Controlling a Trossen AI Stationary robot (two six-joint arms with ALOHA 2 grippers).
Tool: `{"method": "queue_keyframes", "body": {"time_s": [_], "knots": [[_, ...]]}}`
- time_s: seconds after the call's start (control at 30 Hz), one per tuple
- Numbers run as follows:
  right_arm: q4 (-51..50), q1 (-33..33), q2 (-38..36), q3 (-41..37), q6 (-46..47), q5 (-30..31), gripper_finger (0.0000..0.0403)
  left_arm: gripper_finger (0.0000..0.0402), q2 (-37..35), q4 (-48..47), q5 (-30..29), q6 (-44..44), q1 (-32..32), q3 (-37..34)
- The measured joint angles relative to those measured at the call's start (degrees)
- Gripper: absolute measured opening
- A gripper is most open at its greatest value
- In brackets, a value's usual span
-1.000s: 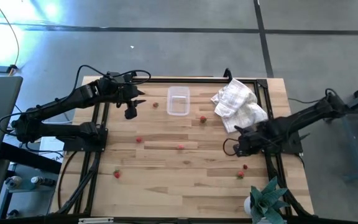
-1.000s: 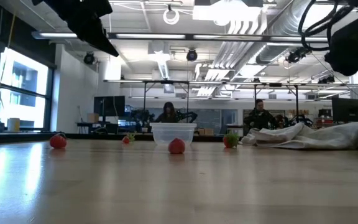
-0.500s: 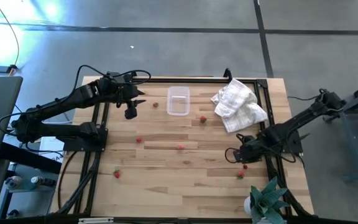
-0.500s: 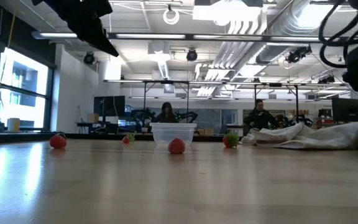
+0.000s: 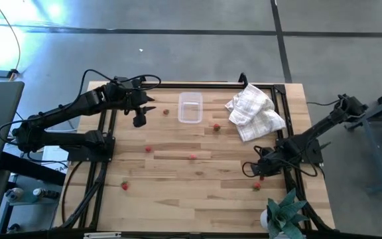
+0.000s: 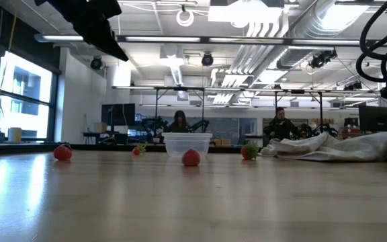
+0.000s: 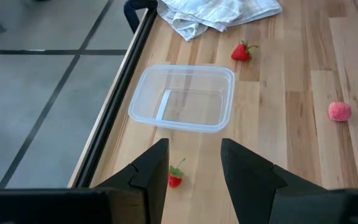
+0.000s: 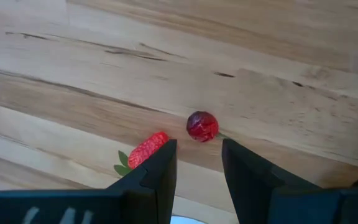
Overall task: Pick and placing Produce into tupperware
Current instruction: Put the cherry into the transparent container
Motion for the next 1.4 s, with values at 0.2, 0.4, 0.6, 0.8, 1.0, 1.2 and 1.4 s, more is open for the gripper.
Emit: {"method": "queue_keyframes", "body": {"time_s": [0.2, 0.4, 0.6, 0.8, 1.0, 1.2, 1.4], "knots": [[1.08, 0.00, 3.37, -0.01, -1.77, -0.01, 0.0119, 0.0136, 0.00, 0.00, 0.00, 0.00, -0.01, 0.00], [5.88, 0.00, 7.83, -0.02, -3.12, -0.16, 0.0119, 0.0136, 0.00, 0.00, 0.00, 0.00, -0.01, 0.00], [5.73, -0.04, 12.02, 0.09, -4.26, -1.45, 0.0119, 0.0136, 0.00, 0.02, 0.01, 0.00, -0.01, 0.00], [6.12, -0.03, 12.48, 0.14, -4.37, -1.50, 0.0119, 0.0136, 0.01, 0.00, 0.01, -0.14, -0.02, 0.00], [6.13, -0.04, 12.49, 0.13, -4.22, -1.89, 0.0116, 0.0136, 0.00, 0.00, 0.01, -0.17, -0.01, 0.00], [6.02, -0.04, 12.52, 0.07, -4.65, -2.24, 0.0099, 0.0136, 0.01, 0.00, 0.01, -0.17, -0.02, 0.00], [6.03, -0.02, 12.52, 0.04, -4.65, -2.34, 0.0088, 0.0136, 0.00, 0.00, 0.01, -0.17, -0.01, 0.00]]}}
